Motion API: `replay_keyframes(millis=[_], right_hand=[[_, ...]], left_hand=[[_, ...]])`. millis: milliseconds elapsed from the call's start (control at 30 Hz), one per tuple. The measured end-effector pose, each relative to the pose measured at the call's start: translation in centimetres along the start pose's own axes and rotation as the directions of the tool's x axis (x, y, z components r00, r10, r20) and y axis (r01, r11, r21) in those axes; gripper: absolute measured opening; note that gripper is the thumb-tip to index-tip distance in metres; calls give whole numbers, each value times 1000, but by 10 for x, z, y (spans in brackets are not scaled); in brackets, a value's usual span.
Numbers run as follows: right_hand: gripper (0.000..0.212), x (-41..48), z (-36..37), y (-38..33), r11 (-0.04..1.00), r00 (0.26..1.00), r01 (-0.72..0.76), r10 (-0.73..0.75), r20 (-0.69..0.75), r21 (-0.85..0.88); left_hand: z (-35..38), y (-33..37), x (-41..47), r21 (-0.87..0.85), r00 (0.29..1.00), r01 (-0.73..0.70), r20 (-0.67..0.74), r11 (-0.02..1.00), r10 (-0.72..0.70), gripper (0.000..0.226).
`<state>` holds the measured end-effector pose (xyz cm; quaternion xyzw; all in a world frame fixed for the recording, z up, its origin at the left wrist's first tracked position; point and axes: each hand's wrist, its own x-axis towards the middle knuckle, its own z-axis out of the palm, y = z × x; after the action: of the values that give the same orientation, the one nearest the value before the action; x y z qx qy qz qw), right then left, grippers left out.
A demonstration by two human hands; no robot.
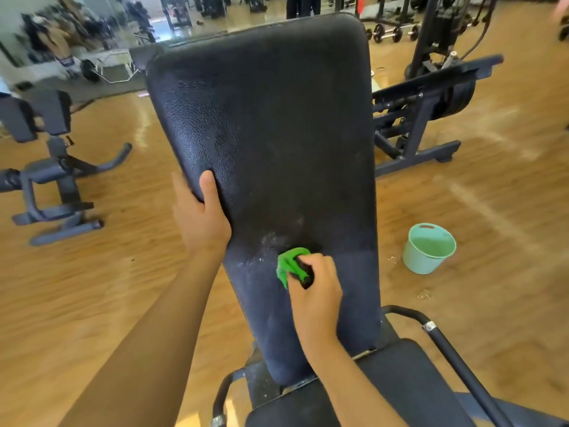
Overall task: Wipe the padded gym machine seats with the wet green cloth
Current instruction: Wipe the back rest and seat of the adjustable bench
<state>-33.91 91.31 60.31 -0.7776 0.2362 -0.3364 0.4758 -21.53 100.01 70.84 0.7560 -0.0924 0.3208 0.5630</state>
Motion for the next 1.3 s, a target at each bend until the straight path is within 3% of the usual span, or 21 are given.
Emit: replay_keyframes(millis=[100,233,333,433,533,667,800,933,1167,1300], right_hand=[[28,-25,19,-3,991,982,128,-122,145,-37],[27,-15,10,3,992,972,127,-124,202,-6],[27,7,-9,3,999,997,26,-28,67,23],[26,45,-37,4,995,989,-67,77,-130,80],[18,70,-49,-6,996,973,-45,62,-223,81],[22,52,-18,-29,994,987,102,-106,-117,-42],[27,9,15,-30,962,962,266,-261,86,-61],[26,3,14,-19,946,941,314,-299,158,-83],[25,63,-27,-37,974,966,208,-220,-137,-94],[25,70,-25,-43,968,959,220,-237,-158,-119]], left_hand=[[0,-1,-1,-22,1000,1,3,1000,-1,38],[1,-2,-2,-21,1000,6,6,1000,-6,34],[0,-2,-3,-35,999,16,28,999,-15,27],[0,-6,-1,-59,999,26,35,998,-24,40],[2,-11,0,-68,998,43,49,997,-39,45],[1,-12,0,-63,998,44,58,997,-40,57],[0,-12,1,-88,996,65,70,994,-59,44],[-1,-12,1,-105,993,78,94,991,-68,45],[-1,-12,1,-104,990,98,112,990,-87,62],[1,-14,1,-119,993,88,89,989,-78,64]])
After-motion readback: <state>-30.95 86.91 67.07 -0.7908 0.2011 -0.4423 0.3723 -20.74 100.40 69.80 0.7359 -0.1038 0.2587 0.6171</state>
